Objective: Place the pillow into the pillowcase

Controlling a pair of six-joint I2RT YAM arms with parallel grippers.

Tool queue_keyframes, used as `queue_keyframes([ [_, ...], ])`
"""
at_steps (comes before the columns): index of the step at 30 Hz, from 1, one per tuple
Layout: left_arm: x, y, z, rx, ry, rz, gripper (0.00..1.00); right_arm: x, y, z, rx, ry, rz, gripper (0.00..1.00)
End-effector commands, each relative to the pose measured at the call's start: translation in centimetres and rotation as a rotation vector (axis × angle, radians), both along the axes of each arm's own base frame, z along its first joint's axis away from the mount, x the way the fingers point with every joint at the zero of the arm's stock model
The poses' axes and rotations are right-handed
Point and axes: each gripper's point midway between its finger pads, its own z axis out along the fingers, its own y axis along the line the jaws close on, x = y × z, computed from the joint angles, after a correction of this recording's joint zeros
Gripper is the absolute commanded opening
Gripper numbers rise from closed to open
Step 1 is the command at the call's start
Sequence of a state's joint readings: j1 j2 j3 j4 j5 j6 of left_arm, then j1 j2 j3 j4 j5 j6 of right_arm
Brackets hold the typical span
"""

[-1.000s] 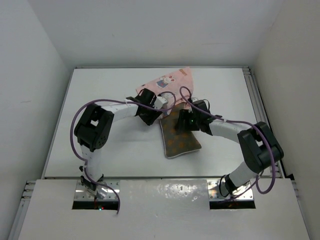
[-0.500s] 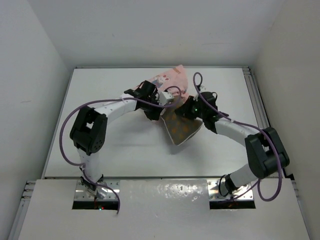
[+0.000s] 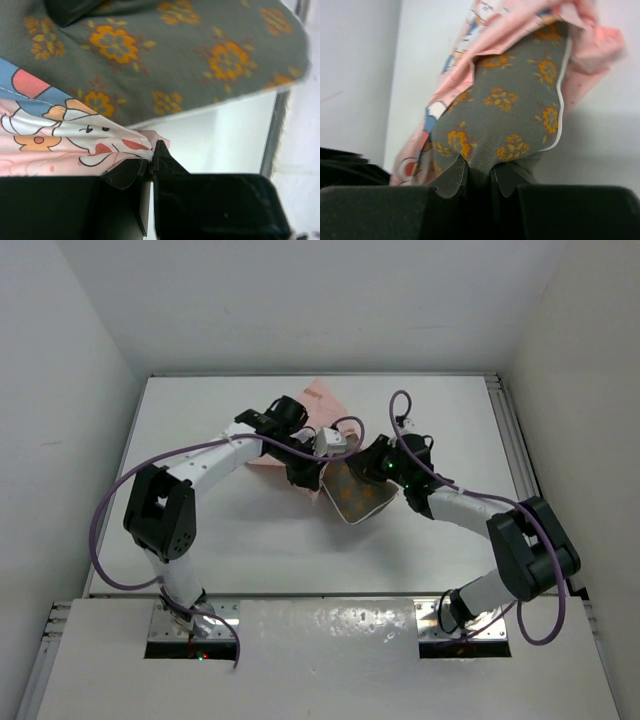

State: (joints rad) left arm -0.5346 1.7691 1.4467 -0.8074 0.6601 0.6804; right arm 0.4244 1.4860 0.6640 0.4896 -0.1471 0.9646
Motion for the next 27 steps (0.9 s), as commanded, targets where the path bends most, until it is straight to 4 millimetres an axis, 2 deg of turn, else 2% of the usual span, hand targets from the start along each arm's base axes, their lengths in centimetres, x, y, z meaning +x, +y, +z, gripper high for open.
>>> queue_keyframes([
  [1, -2.5, -0.2, 2.0, -0.055, 0.032, -0.142, 0.00, 0.8, 0.2, -0.1, -0.032, -0.054, -0.023, 0.00],
  [4, -3.4, 0.2, 2.7, -0.054, 0.037, -0.175, 0.00, 0.2, 0.7, -2.7, -0.065, -0.003, 0.010, 0.00],
  [5, -3.3, 0.2, 2.8, -0.052, 0.030, -0.175, 0.04, 0.1, 0.9, -3.2, -0.079, 0.005, 0.029, 0.00],
  [6, -3.0, 0.6, 2.6, -0.025, 0.013, -0.164, 0.14, -0.2, 1.2, -3.6, -0.093, 0.012, 0.051, 0.00],
  [7, -2.4, 0.8, 2.4, -0.010, -0.003, -0.139, 0.45, -0.3, 1.9, -3.8, -0.109, 0.011, 0.079, 0.00],
  [8, -0.7, 1.2, 2.2, 0.020, -0.053, -0.091, 0.61, -0.7, 2.1, -4.4, -0.150, 0.017, 0.115, 0.00],
  [10, 0.9, 1.4, 2.4, 0.031, -0.064, 0.015, 0.67, -1.6, 2.6, -5.0, -0.192, 0.011, 0.169, 0.00],
  [11, 1.8, 1.5, 2.6, 0.035, -0.084, 0.058, 0.69, -2.1, 2.9, -5.2, -0.195, 0.014, 0.193, 0.00],
  [12, 4.3, 1.5, 3.1, 0.045, -0.175, 0.125, 0.70, -2.5, 2.8, -5.6, -0.201, 0.021, 0.204, 0.00],
  [14, 6.2, 1.5, 3.2, 0.084, -0.243, 0.254, 0.71, -3.0, 3.1, -5.7, -0.180, 0.027, 0.217, 0.00],
  [15, 7.8, 0.8, 3.6, 0.067, -0.308, 0.297, 0.70, -3.2, 2.9, -5.9, -0.176, 0.035, 0.218, 0.00],
  [17, 9.3, 0.2, 3.2, 0.096, -0.371, 0.371, 0.70, -3.6, 3.3, -6.0, -0.152, 0.040, 0.231, 0.00],
  [18, 9.7, -0.2, 1.9, 0.117, -0.356, 0.391, 0.72, -3.7, 3.4, -5.9, -0.140, 0.047, 0.232, 0.00],
  [20, 11.1, -0.4, 1.2, 0.137, -0.369, 0.446, 0.73, -3.9, 3.5, -6.0, -0.125, 0.053, 0.238, 0.00],
  [21, 11.6, -0.4, -0.3, 0.160, -0.344, 0.480, 0.72, -4.0, 3.6, -6.0, -0.117, 0.056, 0.239, 0.00],
  [23, 12.8, -0.1, -0.9, 0.177, -0.358, 0.524, 0.68, -4.0, 3.7, -5.7, -0.100, 0.054, 0.237, 0.00],
  [27, 12.3, -1.1, -2.6, 0.151, -0.297, 0.489, 0.56, -4.1, 3.8, -5.3, -0.073, 0.055, 0.234, 0.00],
])
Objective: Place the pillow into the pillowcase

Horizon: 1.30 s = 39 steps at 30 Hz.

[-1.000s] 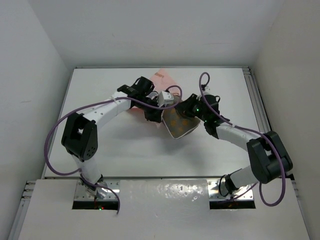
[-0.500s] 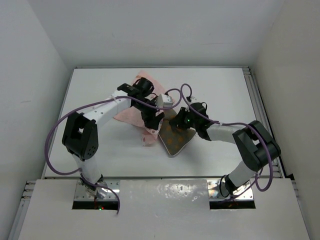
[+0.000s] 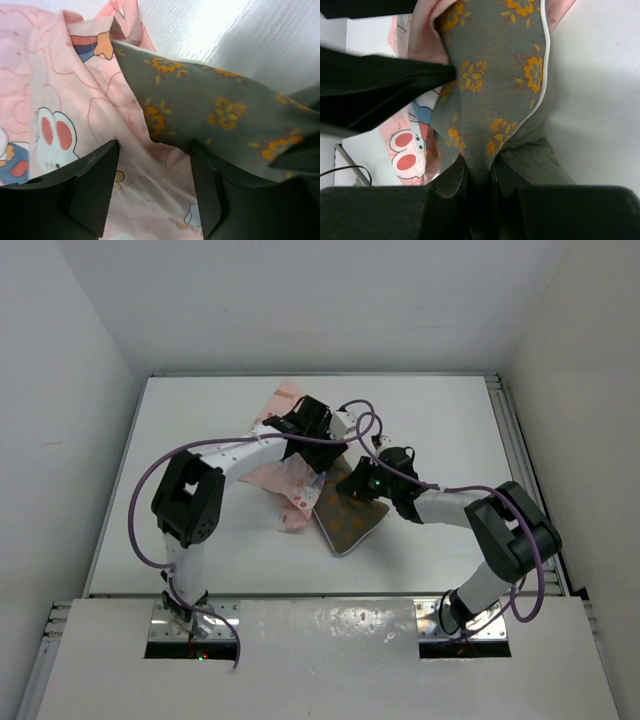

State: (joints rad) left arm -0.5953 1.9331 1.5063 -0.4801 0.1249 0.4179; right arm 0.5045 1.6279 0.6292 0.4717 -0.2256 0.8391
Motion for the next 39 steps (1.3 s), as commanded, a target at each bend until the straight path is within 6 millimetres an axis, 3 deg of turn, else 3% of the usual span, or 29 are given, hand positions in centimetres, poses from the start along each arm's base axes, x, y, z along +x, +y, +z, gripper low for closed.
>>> queue_keyframes([
  [1, 1.5, -1.3, 1.2, -0.073, -0.041, 0.039, 0.53, 0.1, 1.2, 2.2, 0.079, -0.052, 0.031, 0.00],
  [4, 1.4, -2.1, 1.4, -0.094, -0.034, 0.036, 0.18, 0.1, 1.2, 2.0, 0.079, -0.045, 0.027, 0.00],
  [5, 1.3, -2.4, 1.8, -0.100, -0.034, 0.037, 0.02, 0.1, 1.2, 2.1, 0.084, -0.049, 0.026, 0.00],
  [8, 1.1, -3.4, 4.2, -0.157, -0.028, 0.016, 0.00, 0.2, 1.3, 2.7, 0.095, -0.063, 0.029, 0.00],
  [9, 0.8, -3.9, 5.9, -0.180, -0.047, -0.004, 0.00, 0.4, 1.3, 3.1, 0.100, -0.075, 0.028, 0.00],
  [12, -1.0, -5.4, 10.0, -0.231, -0.101, -0.123, 0.00, 0.8, 1.4, 4.5, 0.104, -0.120, 0.049, 0.00],
  [13, -2.8, -6.3, 11.6, -0.260, -0.107, -0.192, 0.00, 1.1, 1.6, 5.4, 0.108, -0.142, 0.055, 0.00],
  [16, -4.9, -7.2, 12.9, -0.261, -0.094, -0.305, 0.03, 1.5, 1.7, 8.5, 0.104, -0.249, 0.091, 0.00],
  [21, -4.3, -6.6, 12.5, -0.232, -0.112, -0.283, 0.01, 0.2, 2.3, 14.1, 0.113, -0.450, 0.218, 0.00],
  [25, -5.0, -7.1, 12.8, -0.247, -0.098, -0.330, 0.01, -0.6, 1.8, 16.0, 0.122, -0.529, 0.222, 0.00],
  [29, -6.8, -7.6, 13.3, -0.277, -0.054, -0.421, 0.01, 0.7, -0.3, 15.5, 0.119, -0.533, 0.069, 0.00],
  [32, -9.5, -7.9, 13.3, -0.308, 0.009, -0.545, 0.00, 2.2, -1.9, 13.5, 0.168, -0.440, -0.059, 0.00],
  [34, -10.9, -7.7, 12.7, -0.312, 0.047, -0.603, 0.00, 3.2, -2.0, 11.9, 0.204, -0.351, -0.092, 0.00],
  [37, -9.6, -7.5, 11.7, -0.286, 0.025, -0.554, 0.02, 4.5, -1.2, 10.5, 0.189, -0.249, -0.114, 0.00],
  [38, -8.9, -7.1, 11.1, -0.274, 0.025, -0.523, 0.05, 4.4, -1.4, 7.5, 0.136, -0.136, -0.139, 0.00],
  [39, -7.7, -6.9, 10.9, -0.267, 0.000, -0.485, 0.24, 5.1, -1.2, 7.7, 0.130, -0.109, -0.153, 0.09],
])
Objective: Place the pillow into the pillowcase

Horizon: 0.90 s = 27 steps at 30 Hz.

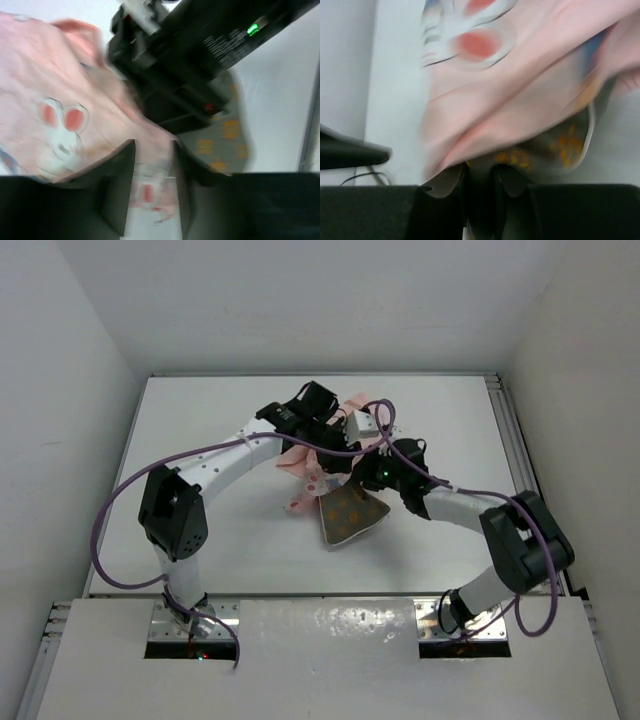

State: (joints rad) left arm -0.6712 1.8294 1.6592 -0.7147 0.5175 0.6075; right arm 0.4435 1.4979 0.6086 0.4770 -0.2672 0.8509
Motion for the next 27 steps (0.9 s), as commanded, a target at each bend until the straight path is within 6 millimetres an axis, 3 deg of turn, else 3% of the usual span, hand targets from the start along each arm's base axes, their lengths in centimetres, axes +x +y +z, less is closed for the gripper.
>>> queue_keyframes([
  [1, 0.6, -0.3, 1.8, -0.075, -0.014, 0.027, 0.40, 3.9, 0.7, 2.5, 0.044, 0.017, -0.095, 0.20],
  [3, 2.9, 1.2, 1.4, -0.053, -0.023, 0.140, 0.66, 3.2, 1.3, 1.3, 0.001, 0.059, -0.023, 0.55],
  [5, 4.2, 2.7, 1.3, -0.031, -0.027, 0.218, 0.71, 1.5, 1.5, 0.6, -0.068, 0.057, 0.071, 0.69],
  [6, 5.0, 3.9, 1.1, 0.002, -0.048, 0.269, 0.85, 0.9, 1.3, 0.8, -0.095, 0.036, 0.090, 0.82],
  [9, 5.6, 6.9, 1.3, 0.033, -0.073, 0.350, 0.88, 0.3, -1.8, 0.6, -0.211, -0.001, 0.050, 0.94],
  [11, 5.5, 8.8, 0.2, 0.059, -0.059, 0.395, 0.87, -0.1, -3.9, 0.1, -0.265, 0.002, 0.023, 0.91],
  [12, 5.2, 9.6, 0.1, 0.068, -0.060, 0.413, 0.86, 0.2, -5.1, 0.2, -0.268, -0.001, 0.003, 0.81],
  [13, 4.6, 10.6, -1.3, 0.096, -0.035, 0.429, 0.80, 0.1, -5.7, 0.8, -0.268, -0.012, -0.001, 0.34],
  [14, 4.2, 11.1, -2.0, 0.113, -0.026, 0.435, 0.59, -0.1, -6.1, 0.7, -0.261, -0.005, -0.003, 0.14],
  [15, 3.7, 11.5, -2.6, 0.130, -0.015, 0.431, 0.48, 0.3, -7.3, 0.6, -0.255, 0.007, -0.038, 0.03],
  [16, 2.6, 12.0, -4.4, 0.165, 0.025, 0.424, 0.38, 0.6, -7.7, 1.0, -0.244, 0.004, -0.055, 0.01],
  [17, 1.9, 12.2, -5.4, 0.180, 0.054, 0.415, 0.31, 1.0, -8.5, 1.0, -0.239, 0.010, -0.089, 0.05],
  [18, 1.3, 12.3, -6.5, 0.195, 0.083, 0.405, 0.32, 1.8, -9.6, 1.0, -0.212, 0.033, -0.147, 0.15],
  [19, 0.5, 12.6, -7.8, 0.216, 0.116, 0.400, 0.37, 2.6, -10.0, 0.8, -0.195, 0.046, -0.179, 0.39],
  [20, 0.2, 12.5, -8.9, 0.231, 0.136, 0.399, 0.51, 3.8, -10.4, 1.3, -0.176, 0.042, -0.204, 0.45],
  [21, -0.2, 12.4, -9.7, 0.246, 0.150, 0.400, 0.58, 4.8, -11.0, 0.2, -0.166, 0.087, -0.235, 0.50],
  [22, 0.2, 12.3, -10.2, 0.255, 0.136, 0.411, 0.68, 6.8, -11.0, 1.6, -0.155, 0.063, -0.247, 0.56],
  [24, 0.4, 12.1, -11.5, 0.282, 0.131, 0.417, 0.76, 8.8, -11.5, 0.8, -0.188, 0.098, -0.272, 0.59],
  [25, 1.0, 12.3, -11.9, 0.303, 0.104, 0.434, 0.79, 11.0, -11.5, 0.4, -0.202, 0.111, -0.279, 0.62],
  [27, 1.4, 12.3, -13.3, 0.347, 0.098, 0.446, 0.81, 12.4, -11.9, -1.2, -0.244, 0.177, -0.293, 0.62],
])
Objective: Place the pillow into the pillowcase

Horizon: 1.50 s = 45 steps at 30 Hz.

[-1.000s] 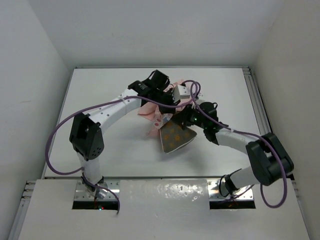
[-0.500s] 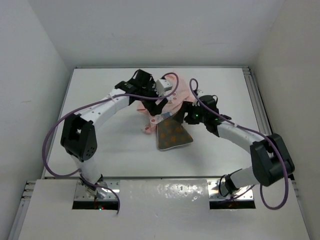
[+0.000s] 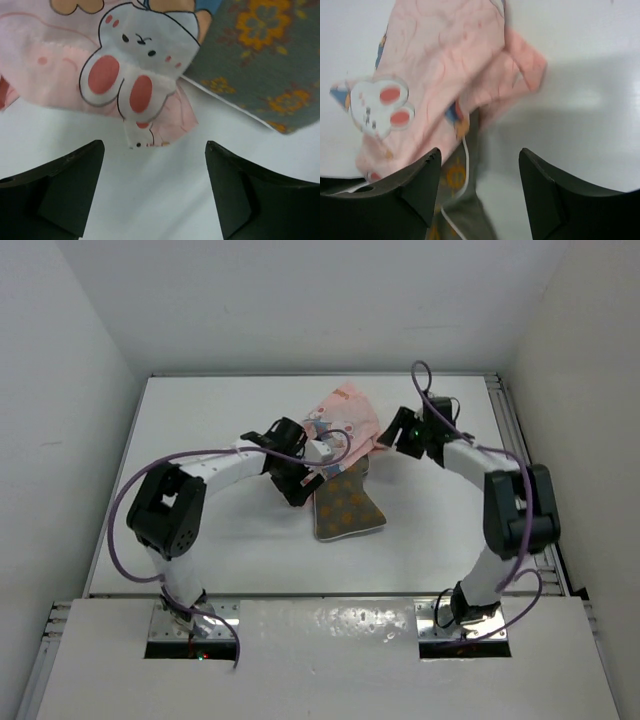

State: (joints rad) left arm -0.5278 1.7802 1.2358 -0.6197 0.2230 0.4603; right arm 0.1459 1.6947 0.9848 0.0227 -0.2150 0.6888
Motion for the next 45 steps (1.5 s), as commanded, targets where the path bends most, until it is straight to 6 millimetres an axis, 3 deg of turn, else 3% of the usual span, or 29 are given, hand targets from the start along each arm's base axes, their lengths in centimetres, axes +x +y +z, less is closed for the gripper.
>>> queue_keyframes([
  [1, 2.3, -0.5, -0.9, 0.050, -0.083, 0.035, 0.81, 4.8, -0.4, -0.5, -0.039, 0.023, -0.050, 0.63],
  [4, 2.6, -0.5, -2.6, 0.064, -0.063, 0.056, 0.82, 6.3, -0.3, -3.7, -0.036, 0.119, -0.090, 0.63],
  [7, 2.1, -1.3, -3.5, 0.029, -0.026, 0.054, 0.79, 6.9, -0.5, -5.8, -0.023, 0.180, -0.148, 0.63],
  [8, 2.1, -1.6, -3.5, 0.017, -0.017, 0.050, 0.74, 6.5, -0.5, -7.6, -0.017, 0.230, -0.172, 0.63],
  [9, 1.9, -1.8, -3.6, 0.006, -0.007, 0.044, 0.61, 6.4, -0.4, -8.0, -0.010, 0.243, -0.178, 0.63],
  [11, 1.5, -2.8, -3.3, -0.036, 0.021, 0.011, 0.44, 5.9, 0.5, -8.9, 0.007, 0.262, -0.154, 0.60],
  [12, 1.1, -2.8, -3.1, -0.046, 0.046, -0.001, 0.28, 5.2, 0.8, -9.2, 0.010, 0.273, -0.140, 0.45],
  [13, 0.7, -3.9, -2.4, -0.102, 0.073, -0.038, 0.20, 4.5, 1.6, -9.0, 0.021, 0.278, -0.112, 0.27],
  [15, -0.7, -5.0, -1.2, -0.181, 0.141, -0.084, 0.00, 2.3, 2.2, -9.5, 0.029, 0.318, -0.084, 0.13],
  [16, -0.9, -5.4, -0.3, -0.215, 0.146, -0.105, 0.00, 1.1, 2.8, -9.5, 0.046, 0.338, -0.054, 0.06],
  [17, -1.5, -5.5, 0.3, -0.236, 0.165, -0.121, 0.00, 0.7, 3.0, -8.0, 0.063, 0.311, -0.045, 0.00],
  [18, -2.4, -6.2, 1.7, -0.297, 0.179, -0.175, 0.00, -1.4, 2.6, -8.7, 0.072, 0.346, -0.049, 0.00],
  [21, -4.6, -6.8, 5.4, -0.433, 0.240, -0.283, 0.00, -3.3, 3.0, -5.2, 0.166, 0.268, -0.022, 0.00],
  [22, -5.0, -6.8, 7.3, -0.507, 0.285, -0.296, 0.00, -3.8, 3.3, -3.1, 0.195, 0.223, -0.013, 0.00],
  [23, -5.0, -6.6, 8.4, -0.538, 0.289, -0.303, 0.00, -4.4, 3.3, -3.5, 0.193, 0.239, -0.008, 0.00],
  [24, -4.7, -6.4, 9.3, -0.557, 0.274, -0.321, 0.00, -4.5, 3.6, -1.2, 0.203, 0.181, 0.006, 0.00],
  [29, -2.7, -5.4, 13.7, -0.646, 0.240, -0.283, 0.00, -6.2, 4.1, 2.9, 0.288, 0.120, 0.020, 0.00],
  [32, -1.9, -5.1, 16.9, -0.726, 0.226, -0.267, 0.00, -5.6, 4.7, 8.3, 0.370, -0.002, 0.040, 0.00],
  [35, 0.0, -3.9, 20.4, -0.806, 0.167, -0.252, 0.00, -5.2, 4.4, 12.4, 0.392, -0.088, 0.038, 0.00],
  [36, 0.7, -3.3, 20.9, -0.816, 0.160, -0.226, 0.00, -4.9, 3.7, 12.9, 0.396, -0.096, 0.017, 0.00],
  [38, 2.9, -1.6, 20.6, -0.771, 0.085, -0.159, 0.00, -4.7, 3.2, 14.1, 0.389, -0.134, 0.021, 0.00],
  [40, 4.0, -0.6, 17.8, -0.679, 0.049, -0.103, 0.00, -5.3, 2.3, 11.5, 0.305, -0.067, -0.005, 0.00],
  [41, 4.0, 0.5, 14.5, -0.580, 0.062, -0.040, 0.00, -5.6, 2.0, 10.6, 0.263, -0.061, 0.015, 0.00],
  [43, 3.5, 1.0, 10.9, -0.459, 0.073, -0.021, 0.00, -6.9, 2.1, 7.9, 0.192, 0.015, 0.053, 0.19],
  [44, 2.1, 0.9, 8.8, -0.410, 0.104, -0.053, 0.00, -7.8, 2.9, 7.0, 0.129, 0.014, 0.122, 0.41],
  [45, 1.0, 1.1, 7.6, -0.376, 0.141, -0.065, 0.01, -8.5, 3.1, 6.2, 0.084, 0.028, 0.155, 0.52],
])
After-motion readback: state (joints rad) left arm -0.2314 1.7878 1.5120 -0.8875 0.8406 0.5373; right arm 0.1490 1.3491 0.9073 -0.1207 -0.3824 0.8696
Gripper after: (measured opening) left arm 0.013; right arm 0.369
